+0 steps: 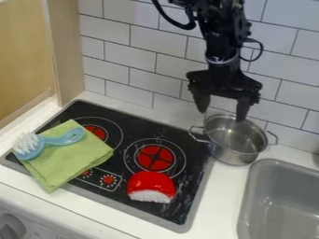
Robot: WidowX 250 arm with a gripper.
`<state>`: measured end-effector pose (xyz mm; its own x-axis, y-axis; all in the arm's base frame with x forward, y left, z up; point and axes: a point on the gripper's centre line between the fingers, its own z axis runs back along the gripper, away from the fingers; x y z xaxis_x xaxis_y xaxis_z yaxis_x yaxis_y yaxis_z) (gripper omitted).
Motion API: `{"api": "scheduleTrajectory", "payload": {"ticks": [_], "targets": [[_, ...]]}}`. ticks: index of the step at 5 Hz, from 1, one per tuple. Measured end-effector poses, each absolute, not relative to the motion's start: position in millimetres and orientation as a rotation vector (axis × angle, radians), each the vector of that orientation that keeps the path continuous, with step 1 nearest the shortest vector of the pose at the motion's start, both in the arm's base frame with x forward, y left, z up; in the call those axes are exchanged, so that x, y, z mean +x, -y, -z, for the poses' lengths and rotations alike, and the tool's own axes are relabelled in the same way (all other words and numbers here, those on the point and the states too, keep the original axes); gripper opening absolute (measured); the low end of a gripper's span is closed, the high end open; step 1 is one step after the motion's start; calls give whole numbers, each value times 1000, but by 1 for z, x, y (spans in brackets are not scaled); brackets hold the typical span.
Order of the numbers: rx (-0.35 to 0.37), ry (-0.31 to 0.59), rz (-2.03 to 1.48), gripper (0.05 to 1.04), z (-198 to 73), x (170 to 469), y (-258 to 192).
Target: Move the silver pot on the upper left side of the stove
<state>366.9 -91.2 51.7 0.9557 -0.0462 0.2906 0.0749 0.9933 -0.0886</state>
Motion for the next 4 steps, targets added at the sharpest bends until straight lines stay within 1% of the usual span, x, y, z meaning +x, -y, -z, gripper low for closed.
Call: {"api": "scheduleTrajectory", "payload": {"ticks": [1, 2, 3, 4], "targets": [[-77, 278, 88, 998, -45, 374, 86], [-60, 243, 118, 998, -32, 378, 80], [-42, 198, 132, 998, -14, 375, 71], [-30, 178, 159, 940, -5, 376, 70]]}}
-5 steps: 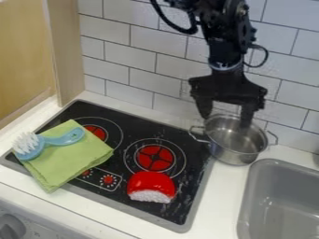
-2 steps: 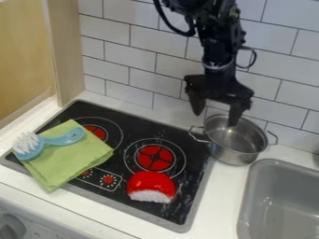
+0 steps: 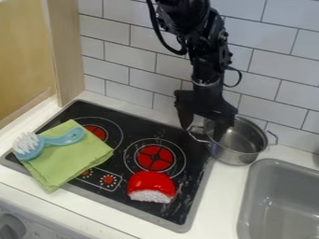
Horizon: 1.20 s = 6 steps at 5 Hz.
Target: Move the silver pot on the upper left side of the stove
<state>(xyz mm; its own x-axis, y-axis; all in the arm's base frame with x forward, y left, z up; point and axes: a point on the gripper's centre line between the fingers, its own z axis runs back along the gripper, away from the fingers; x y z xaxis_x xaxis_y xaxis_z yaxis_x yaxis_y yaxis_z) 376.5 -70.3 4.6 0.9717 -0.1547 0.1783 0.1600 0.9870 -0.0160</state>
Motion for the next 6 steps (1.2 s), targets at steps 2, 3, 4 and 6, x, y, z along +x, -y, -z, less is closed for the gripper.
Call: {"api": "scheduleTrajectory", "payload": {"ticks": [2, 3, 4, 6], "targets": [[-42, 181, 211, 332, -1, 380, 73], [-45, 190, 218, 140, -2, 381, 74], [-53, 187, 243, 74, -4, 380, 76], [-83, 163, 346, 66, -15, 367, 79]]}}
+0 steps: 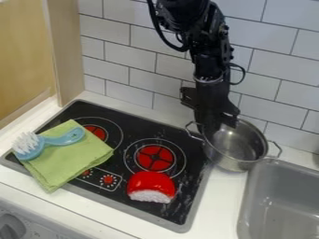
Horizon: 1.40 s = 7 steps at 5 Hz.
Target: Move the silver pot on the upper left side of the stove
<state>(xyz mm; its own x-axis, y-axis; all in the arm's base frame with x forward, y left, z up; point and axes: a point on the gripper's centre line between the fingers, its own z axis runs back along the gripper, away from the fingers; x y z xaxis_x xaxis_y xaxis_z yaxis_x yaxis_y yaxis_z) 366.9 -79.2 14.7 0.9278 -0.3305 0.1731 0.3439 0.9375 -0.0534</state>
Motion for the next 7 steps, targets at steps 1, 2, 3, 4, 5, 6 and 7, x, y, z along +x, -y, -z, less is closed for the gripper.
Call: {"api": "scheduleTrajectory", "payload": {"ticks": [1, 2, 3, 4, 5, 6, 7], "targets": [[-106, 169, 366, 65, -31, 358, 73], [-119, 169, 304, 65, -49, 337, 53], [-131, 198, 213, 65, -66, 321, 31], [-116, 220, 123, 64, -76, 319, -5], [-93, 213, 58, 64, -75, 315, -39], [-74, 183, 27, 64, -64, 317, -58], [-37, 156, 4, 64, -52, 325, -78]]}}
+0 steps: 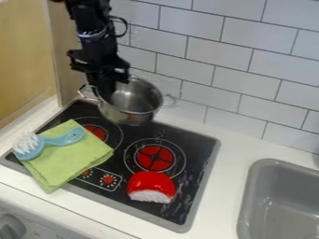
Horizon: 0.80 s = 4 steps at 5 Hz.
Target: Move the silver pot on the upper left side of the stove
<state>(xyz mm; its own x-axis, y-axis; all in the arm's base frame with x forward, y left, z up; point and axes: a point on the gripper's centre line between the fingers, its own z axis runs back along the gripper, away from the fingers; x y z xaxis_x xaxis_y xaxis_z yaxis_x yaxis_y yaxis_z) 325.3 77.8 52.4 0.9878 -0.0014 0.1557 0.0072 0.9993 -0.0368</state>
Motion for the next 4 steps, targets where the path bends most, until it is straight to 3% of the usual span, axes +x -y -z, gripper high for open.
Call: {"api": "scheduleTrajectory", "payload": {"ticks": [4], "targets": [[-19, 132, -144, 64, -23, 341, -131]]}}
